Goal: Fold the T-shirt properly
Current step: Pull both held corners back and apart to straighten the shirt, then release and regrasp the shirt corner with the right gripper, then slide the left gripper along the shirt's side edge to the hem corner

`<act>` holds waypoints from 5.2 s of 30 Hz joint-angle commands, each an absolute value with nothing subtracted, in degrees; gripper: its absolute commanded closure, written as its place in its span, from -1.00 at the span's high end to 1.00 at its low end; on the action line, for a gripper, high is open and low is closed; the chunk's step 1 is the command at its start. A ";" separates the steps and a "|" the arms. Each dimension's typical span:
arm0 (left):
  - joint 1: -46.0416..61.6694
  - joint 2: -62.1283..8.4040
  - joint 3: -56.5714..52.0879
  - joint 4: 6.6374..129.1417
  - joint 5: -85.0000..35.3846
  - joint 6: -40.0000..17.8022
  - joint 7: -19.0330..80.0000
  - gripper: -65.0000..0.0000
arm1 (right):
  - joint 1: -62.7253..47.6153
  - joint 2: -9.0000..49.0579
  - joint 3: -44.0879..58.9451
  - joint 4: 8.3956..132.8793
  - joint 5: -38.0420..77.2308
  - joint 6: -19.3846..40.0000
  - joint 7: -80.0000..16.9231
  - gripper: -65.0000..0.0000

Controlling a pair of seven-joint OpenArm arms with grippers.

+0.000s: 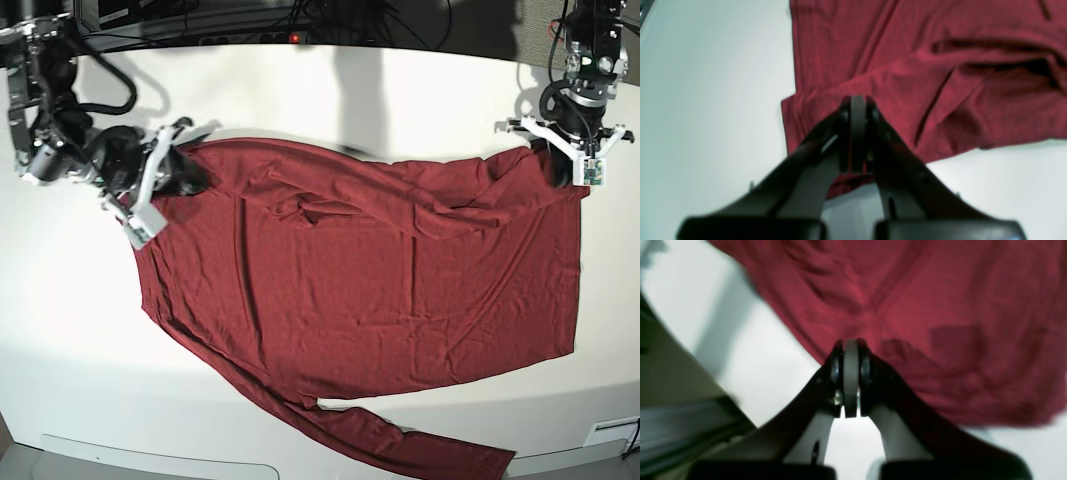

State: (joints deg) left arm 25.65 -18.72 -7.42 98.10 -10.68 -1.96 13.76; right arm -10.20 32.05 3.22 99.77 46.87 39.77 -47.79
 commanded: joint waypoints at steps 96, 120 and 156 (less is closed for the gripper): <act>38.92 -24.80 -7.86 89.73 -5.39 -5.85 13.89 -1.00 | -10.48 23.79 5.28 85.91 12.75 38.04 -25.80 -1.00; 40.16 -24.82 -7.86 89.76 -2.76 -5.85 14.96 -1.00 | -30.68 28.71 7.97 80.44 11.20 38.54 -13.28 -1.00; 25.34 -32.58 -7.94 101.62 -3.09 4.27 18.28 -0.93 | -19.03 28.38 8.40 91.55 22.83 35.48 -20.14 -1.00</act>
